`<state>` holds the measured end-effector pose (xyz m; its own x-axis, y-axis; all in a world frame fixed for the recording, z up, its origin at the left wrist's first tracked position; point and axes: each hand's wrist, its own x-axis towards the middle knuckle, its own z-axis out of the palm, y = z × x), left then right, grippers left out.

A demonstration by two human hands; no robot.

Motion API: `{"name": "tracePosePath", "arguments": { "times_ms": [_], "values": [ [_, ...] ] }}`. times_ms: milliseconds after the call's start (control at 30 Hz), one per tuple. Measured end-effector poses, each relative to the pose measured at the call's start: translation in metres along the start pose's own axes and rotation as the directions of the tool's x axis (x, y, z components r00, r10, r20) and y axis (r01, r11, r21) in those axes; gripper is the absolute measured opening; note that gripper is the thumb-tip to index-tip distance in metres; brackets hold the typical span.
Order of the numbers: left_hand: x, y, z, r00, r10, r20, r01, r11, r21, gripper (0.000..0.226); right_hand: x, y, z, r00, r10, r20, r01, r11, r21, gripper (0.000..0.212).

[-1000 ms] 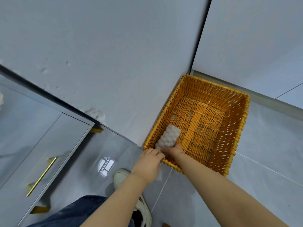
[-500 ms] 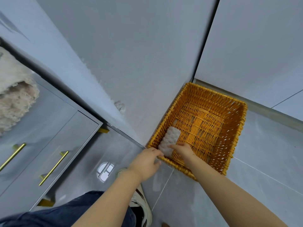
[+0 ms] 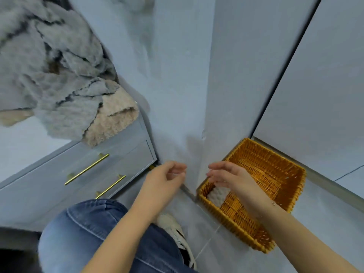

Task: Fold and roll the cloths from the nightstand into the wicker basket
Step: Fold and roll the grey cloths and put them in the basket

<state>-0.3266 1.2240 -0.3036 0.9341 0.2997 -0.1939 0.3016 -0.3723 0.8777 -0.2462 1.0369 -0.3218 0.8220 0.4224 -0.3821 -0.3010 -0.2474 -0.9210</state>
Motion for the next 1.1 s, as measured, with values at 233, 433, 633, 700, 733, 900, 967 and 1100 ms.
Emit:
{"name": "tracePosePath", "arguments": {
  "times_ms": [233,433,633,700,733,900,967,1100],
  "values": [
    [-0.032,0.015,-0.106,0.972,0.085,-0.219,-0.121,0.981,-0.154,0.022,-0.017,-0.089,0.089,0.962,-0.133,0.237,0.188,0.957,-0.223,0.016],
    [-0.039,0.006,-0.192,0.921,0.128,-0.367,-0.182,0.976,-0.116,0.02,0.002,-0.16,0.161,0.908,-0.262,0.326,0.352,0.9,-0.258,0.016],
    [-0.018,-0.037,-0.262,0.881,0.121,-0.458,-0.103,0.993,0.065,0.019,0.043,-0.2,0.225,0.87,-0.331,0.366,0.44,0.855,-0.275,0.016],
    [0.0,-0.051,-0.271,0.859,0.137,-0.493,-0.077,0.987,0.14,0.017,0.063,-0.205,0.244,0.851,-0.374,0.368,0.495,0.806,-0.325,0.015],
    [0.01,-0.058,-0.275,0.848,0.163,-0.505,-0.075,0.979,0.189,0.018,0.077,-0.207,0.253,0.833,-0.414,0.367,0.536,0.767,-0.351,0.014],
    [0.048,-0.08,-0.259,0.919,0.305,-0.251,-0.157,0.865,0.476,0.064,0.141,-0.185,0.252,0.674,-0.603,0.426,0.717,0.395,-0.574,0.021],
    [0.06,-0.087,-0.253,0.929,0.313,-0.198,-0.129,0.775,0.618,0.068,0.162,-0.178,0.244,0.652,-0.592,0.474,0.727,0.309,-0.613,0.023],
    [0.073,-0.091,-0.258,0.906,0.348,-0.242,-0.09,0.716,0.693,0.047,0.188,-0.172,0.229,0.677,-0.52,0.521,0.726,0.355,-0.588,0.025]
  ]
}}
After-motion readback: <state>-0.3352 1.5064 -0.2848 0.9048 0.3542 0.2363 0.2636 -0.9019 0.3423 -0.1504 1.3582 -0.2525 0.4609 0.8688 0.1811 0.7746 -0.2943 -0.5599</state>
